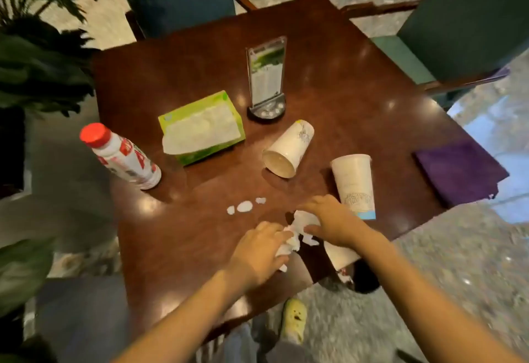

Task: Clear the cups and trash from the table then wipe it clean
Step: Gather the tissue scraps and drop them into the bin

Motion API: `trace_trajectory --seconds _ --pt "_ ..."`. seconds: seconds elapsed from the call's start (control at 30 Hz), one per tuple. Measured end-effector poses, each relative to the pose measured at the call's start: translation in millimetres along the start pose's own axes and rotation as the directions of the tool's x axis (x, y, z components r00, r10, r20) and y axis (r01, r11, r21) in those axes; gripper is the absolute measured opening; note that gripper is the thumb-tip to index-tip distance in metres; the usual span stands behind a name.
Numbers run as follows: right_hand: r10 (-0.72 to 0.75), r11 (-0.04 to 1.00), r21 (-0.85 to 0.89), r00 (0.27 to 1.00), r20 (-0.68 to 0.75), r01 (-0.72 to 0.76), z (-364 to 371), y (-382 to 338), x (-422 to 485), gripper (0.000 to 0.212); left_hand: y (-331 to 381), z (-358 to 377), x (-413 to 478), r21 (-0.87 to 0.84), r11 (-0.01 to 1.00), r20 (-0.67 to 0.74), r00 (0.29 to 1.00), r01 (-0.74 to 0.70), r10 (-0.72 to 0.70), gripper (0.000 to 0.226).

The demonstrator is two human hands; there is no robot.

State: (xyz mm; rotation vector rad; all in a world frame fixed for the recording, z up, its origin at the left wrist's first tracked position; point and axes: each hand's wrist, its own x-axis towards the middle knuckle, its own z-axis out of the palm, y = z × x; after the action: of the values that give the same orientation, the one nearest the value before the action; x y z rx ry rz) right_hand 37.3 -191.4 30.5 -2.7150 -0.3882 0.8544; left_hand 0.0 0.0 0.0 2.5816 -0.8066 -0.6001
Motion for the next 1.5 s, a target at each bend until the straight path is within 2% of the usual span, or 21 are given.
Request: trace_trajectory --seconds 0.03,0.13,0.27,0.33,0.43,0.53,0.63,0.7,0.77,0.83,0.9,1.0,1.1,1.2,1.3,1.37,1.5 --pt "0.032 0.999 -0.022 0.999 0.007 -0.032 7.0 -0.6 -3.3 0.057 5.9 3.9 -2.7 0.010 0.999 0.046 0.998 0.030 -0.031 0.048" --pt "0.047 0.996 -0.073 0.997 -0.065 -0.052 33.2 3.1 -10.7 0.059 8.5 24.2 -8.5 -0.016 0.999 0.002 0.999 0.042 -0.042 0.047" --pt "0.055 0.998 0.018 0.977 -0.208 -0.053 55.3 14.1 -10.3 0.048 -2.3 38.9 -11.1 -0.121 0.992 -0.200 0.980 -0.030 0.005 0.047" --pt "0.057 0.995 0.091 0.958 -0.282 -0.033 64.0 17.2 -9.8 0.038 -1.1 42.1 -10.4 -0.180 0.983 -0.249 0.968 -0.026 -0.020 0.045" --pt "0.074 0.985 0.170 0.919 -0.387 -0.008 70.3 23.1 -7.3 0.028 3.5 40.5 -8.7 -0.276 0.959 -0.273 0.952 0.060 -0.138 0.044" --pt "0.123 0.969 0.248 0.877 -0.464 -0.005 66.6 23.4 -7.3 0.024 5.0 42.3 -9.7 -0.298 0.937 -0.301 0.913 0.184 -0.275 0.055" --pt "0.081 0.967 0.245 0.837 -0.541 0.064 61.1 15.3 -10.6 0.025 3.6 46.4 -9.4 -0.319 0.902 -0.290 0.876 0.290 -0.384 0.057" --pt "0.018 0.959 0.248 0.847 -0.532 0.135 60.2 4.1 -14.9 0.031 3.4 46.9 -7.9 -0.358 0.885 -0.249 0.882 0.299 -0.399 0.050" --pt "-0.059 0.938 0.284 0.896 -0.440 0.201 65.7 -8.6 -18.2 0.041 3.7 46.2 -5.7 -0.405 0.863 -0.220 0.884 0.302 -0.412 0.041" --pt "-0.087 0.928 0.313 0.936 -0.342 0.201 77.0 -16.5 -16.4 0.053 4.2 45.3 -3.6 -0.446 0.835 -0.203 0.872 0.322 -0.445 0.032" --pt "-0.038 0.930 0.340 0.955 -0.295 0.142 87.0 -18.2 -11.4 0.053 5.9 43.9 -3.3 -0.494 0.802 -0.202 0.853 0.334 -0.480 0.027" --pt "0.008 0.940 0.322 0.939 -0.344 0.110 94.3 -19.8 -6.1 0.053 8.3 43.1 -4.5 -0.582 0.738 -0.186 0.827 0.341 -0.530 0.032" --pt "-0.037 0.960 0.239 0.913 -0.407 0.145 101.6 -23.0 -4.0 0.049 5.4 42.8 -5.0 -0.663 0.666 -0.178 0.792 0.343 -0.585 0.038" --pt "-0.102 0.966 0.181 0.915 -0.390 0.185 110.4 -22.5 -5.9 0.068 0.5 42.6 -5.8 -0.725 0.609 -0.166 0.777 0.322 -0.608 0.035" --pt "-0.095 0.975 0.150 0.922 -0.376 0.162 116.0 -24.7 -6.8 0.084 -1.8 40.2 -6.8 -0.748 0.584 -0.140 0.785 0.316 -0.603 0.032" --pt "-0.067 0.982 0.131 0.897 -0.437 0.137 119.3 -27.5 -3.8 0.078 -3.4 38.6 -7.4 -0.759 0.569 -0.121 0.790 0.317 -0.602 0.031" --pt "-0.019 0.962 0.218 0.841 -0.541 0.163 120.7 -27.3 2.7 0.048 -9.3 36.5 -12.1 -0.832 0.471 -0.061 0.796 0.293 -0.602 0.035"
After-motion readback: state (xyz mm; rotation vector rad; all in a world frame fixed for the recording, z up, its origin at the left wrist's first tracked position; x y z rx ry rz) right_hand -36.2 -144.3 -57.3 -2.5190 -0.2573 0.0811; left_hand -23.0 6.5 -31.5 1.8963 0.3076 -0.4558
